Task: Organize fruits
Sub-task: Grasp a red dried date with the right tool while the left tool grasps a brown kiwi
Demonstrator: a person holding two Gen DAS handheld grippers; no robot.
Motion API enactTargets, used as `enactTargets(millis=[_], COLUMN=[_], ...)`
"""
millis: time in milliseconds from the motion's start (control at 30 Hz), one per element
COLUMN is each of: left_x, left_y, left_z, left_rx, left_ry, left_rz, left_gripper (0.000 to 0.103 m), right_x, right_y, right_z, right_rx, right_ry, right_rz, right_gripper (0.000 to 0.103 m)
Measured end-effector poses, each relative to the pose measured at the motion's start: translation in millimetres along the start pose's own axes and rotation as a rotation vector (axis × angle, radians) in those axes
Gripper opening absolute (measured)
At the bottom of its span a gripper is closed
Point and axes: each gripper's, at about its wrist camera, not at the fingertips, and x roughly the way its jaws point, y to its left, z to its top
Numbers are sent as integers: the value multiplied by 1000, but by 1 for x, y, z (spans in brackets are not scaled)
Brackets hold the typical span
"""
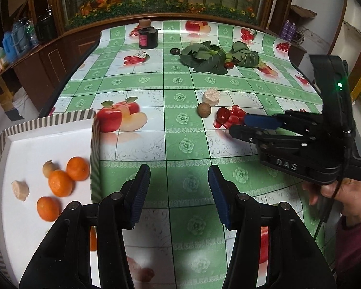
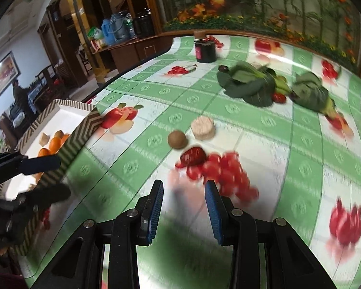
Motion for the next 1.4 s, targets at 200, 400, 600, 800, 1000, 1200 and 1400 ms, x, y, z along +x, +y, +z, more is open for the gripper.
enactTargets(millis=[200,400,600,800,1000,1200,1400], left_x=[12,24,36,49,66,87,101], left_y=[3,7,2,-9,-24,-29,-34], left_z=[15,28,37,48,62,76,80], left_rx=[1,-5,8,36,86,96,107], left_ry=[20,37,57,60,77,84,91], left_rz=[-28,-41,-59,-73,-76,-73,-78], left_gripper=[50,50,50,50,50,50,50], right_x=[26,34,3,-25,-28,-36,-40], right_y=[-2,-5,-17,-40,-57,-62,-63], right_z=[19,19,13,-7,-22,-19,-20], right_rx=[-76,-75,-41,36,100,109,113], right_ry=[22,10,-21,-19,-10,-38,-54], right_rz=[-35,22,45,69,73,71,88], right_gripper=[35,28,28,28,28,28,28])
